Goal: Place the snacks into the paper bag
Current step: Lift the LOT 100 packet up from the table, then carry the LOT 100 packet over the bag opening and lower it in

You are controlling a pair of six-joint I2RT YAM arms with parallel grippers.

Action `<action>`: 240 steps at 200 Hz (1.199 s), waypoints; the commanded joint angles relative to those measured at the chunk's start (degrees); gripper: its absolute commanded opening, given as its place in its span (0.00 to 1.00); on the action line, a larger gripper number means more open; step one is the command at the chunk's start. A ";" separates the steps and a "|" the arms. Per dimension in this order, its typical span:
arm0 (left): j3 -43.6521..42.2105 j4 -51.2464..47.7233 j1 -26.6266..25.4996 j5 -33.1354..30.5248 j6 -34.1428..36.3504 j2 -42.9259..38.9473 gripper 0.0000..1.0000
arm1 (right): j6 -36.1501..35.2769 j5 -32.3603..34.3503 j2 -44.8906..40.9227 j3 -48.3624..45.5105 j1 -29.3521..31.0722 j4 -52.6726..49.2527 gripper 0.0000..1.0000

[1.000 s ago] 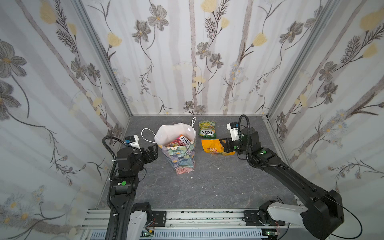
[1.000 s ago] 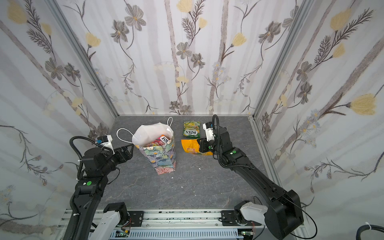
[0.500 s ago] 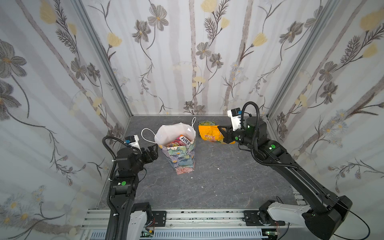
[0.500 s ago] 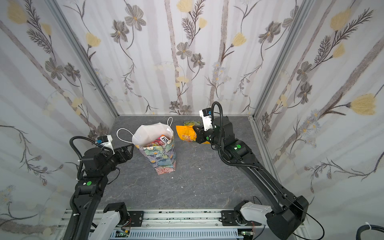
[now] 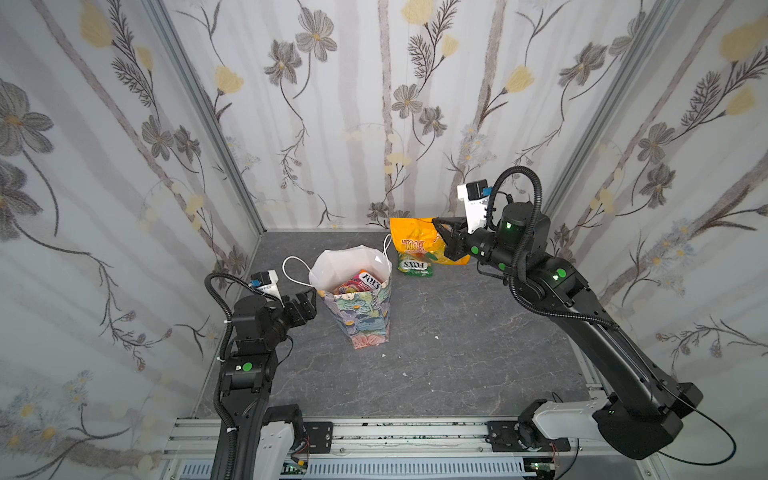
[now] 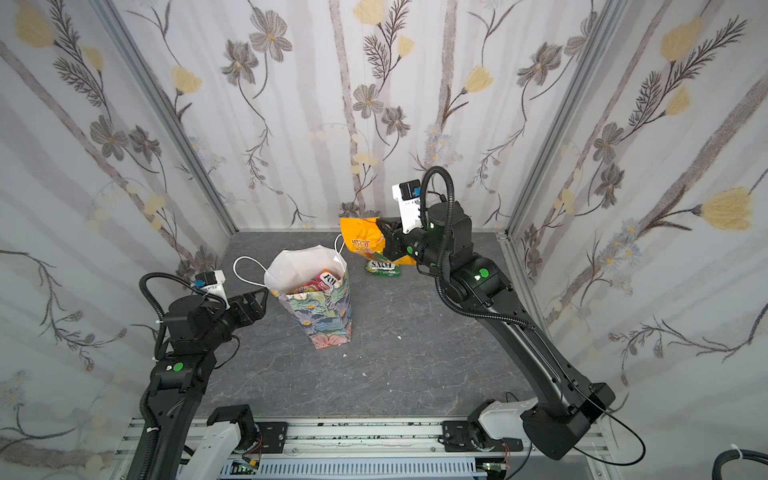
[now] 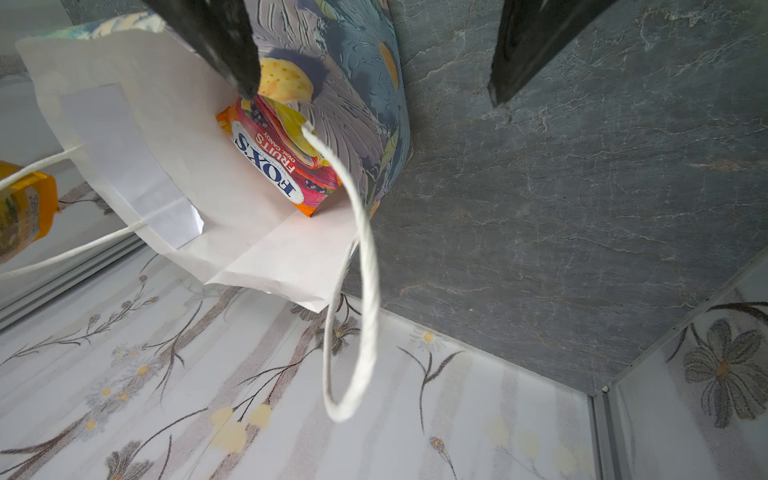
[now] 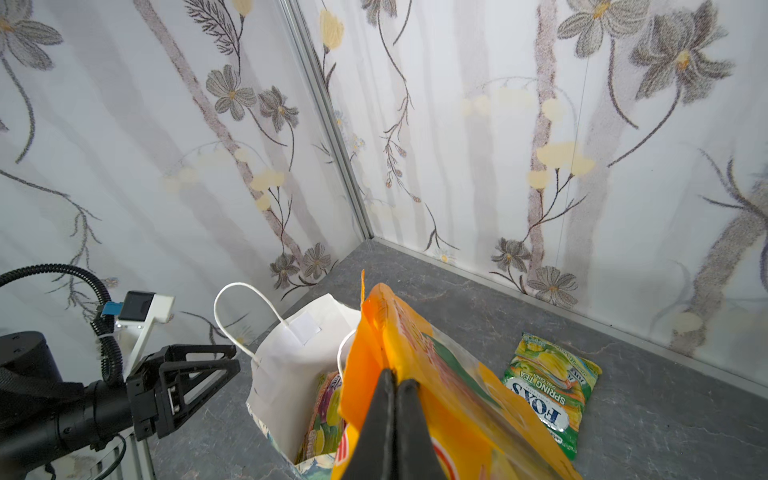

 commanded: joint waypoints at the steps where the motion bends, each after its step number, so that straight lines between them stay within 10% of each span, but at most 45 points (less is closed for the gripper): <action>1: -0.07 2.55 -0.01 0.65 0.33 -0.17 0.86 | -1.52 1.27 1.35 3.71 0.30 5.17 0.00; 122: -0.19 2.73 0.05 1.65 0.39 -0.28 0.86 | -1.93 0.12 17.37 29.21 7.85 3.33 0.00; 240: -0.22 2.91 0.05 1.93 0.33 -0.38 0.86 | -2.78 -2.61 24.41 30.47 15.47 1.74 0.00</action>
